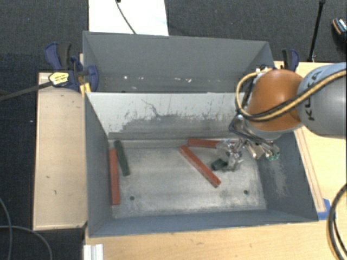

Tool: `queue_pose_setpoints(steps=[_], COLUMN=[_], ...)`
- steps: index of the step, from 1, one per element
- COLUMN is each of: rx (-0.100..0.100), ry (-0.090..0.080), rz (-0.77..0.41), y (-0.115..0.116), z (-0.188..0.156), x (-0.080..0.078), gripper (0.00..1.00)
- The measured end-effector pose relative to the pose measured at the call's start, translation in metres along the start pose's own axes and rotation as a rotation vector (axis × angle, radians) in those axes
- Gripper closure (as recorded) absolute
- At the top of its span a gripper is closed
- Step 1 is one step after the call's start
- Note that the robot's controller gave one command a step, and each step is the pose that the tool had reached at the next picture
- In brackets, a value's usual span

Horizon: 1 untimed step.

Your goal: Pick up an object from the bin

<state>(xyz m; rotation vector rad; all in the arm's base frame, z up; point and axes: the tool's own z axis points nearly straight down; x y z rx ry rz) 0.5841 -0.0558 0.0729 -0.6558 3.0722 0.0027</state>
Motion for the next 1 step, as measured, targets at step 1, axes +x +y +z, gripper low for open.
queue_pose_setpoints(steps=[1], rx=[0.006], ry=[-0.009], rz=[-0.078], y=[0.0613], z=[-0.1653], x=[0.0292], gripper=[1.00])
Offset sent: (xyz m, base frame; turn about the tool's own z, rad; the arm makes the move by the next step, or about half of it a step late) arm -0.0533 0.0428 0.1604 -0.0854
